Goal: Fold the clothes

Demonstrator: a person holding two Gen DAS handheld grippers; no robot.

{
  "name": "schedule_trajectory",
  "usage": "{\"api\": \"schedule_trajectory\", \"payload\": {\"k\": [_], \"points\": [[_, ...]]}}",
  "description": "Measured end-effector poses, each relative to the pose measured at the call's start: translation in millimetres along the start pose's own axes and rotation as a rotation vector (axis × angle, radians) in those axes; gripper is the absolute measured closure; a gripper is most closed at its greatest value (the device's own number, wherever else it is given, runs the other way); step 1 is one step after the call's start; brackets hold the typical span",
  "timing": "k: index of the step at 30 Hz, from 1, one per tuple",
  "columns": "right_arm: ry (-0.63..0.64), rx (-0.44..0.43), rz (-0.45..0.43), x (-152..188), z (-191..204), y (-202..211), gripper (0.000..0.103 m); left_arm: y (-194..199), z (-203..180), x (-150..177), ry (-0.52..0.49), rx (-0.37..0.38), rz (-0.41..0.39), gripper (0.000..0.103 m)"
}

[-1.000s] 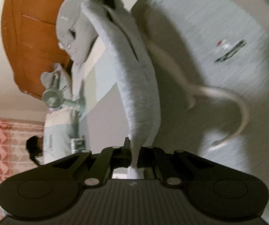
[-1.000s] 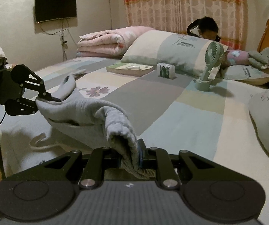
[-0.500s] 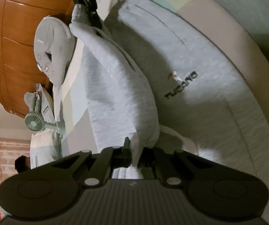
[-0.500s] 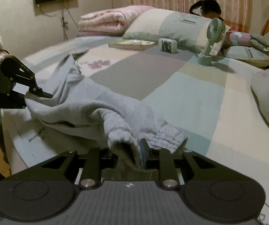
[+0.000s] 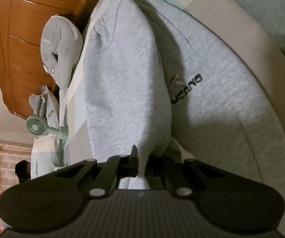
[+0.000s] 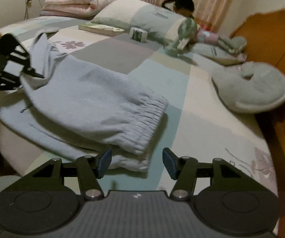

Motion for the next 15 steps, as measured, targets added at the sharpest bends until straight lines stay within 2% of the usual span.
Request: {"api": "schedule_trajectory", "payload": {"k": [5,9,12,14,15], "points": [[0.265,0.05,-0.05,-20.9,64.3,2.5,0.042,4.8,9.7,-0.6,0.052,0.002,-0.009,0.1],[0.444,0.046,-0.107,-38.0,114.1,-11.0,0.042,13.9,19.3,-1.8,0.07,-0.03,-0.013,0.1],[0.562,0.085,-0.116,-43.1,138.9,-28.4,0.044,19.4,23.7,-1.0,0.078,-0.045,-0.015,0.1],[0.604,0.12,-0.087,-40.1,140.4,-36.2,0.056,21.8,24.2,-0.4,0.082,-0.051,-0.017,0.1],[0.622,0.139,-0.071,-38.1,140.1,-39.9,0.071,23.0,24.4,-0.1,0.084,-0.054,-0.018,0.1]]}}
Point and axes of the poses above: each gripper's, at about its wrist camera, not at the fingertips, and y roughly against the way its jaws point, z to its left, x to its underside, the point moved 2 cm from there along -y, roughly the way its jaws point, and after that the axes turned 9 degrees about x, right-handed, at the moved point
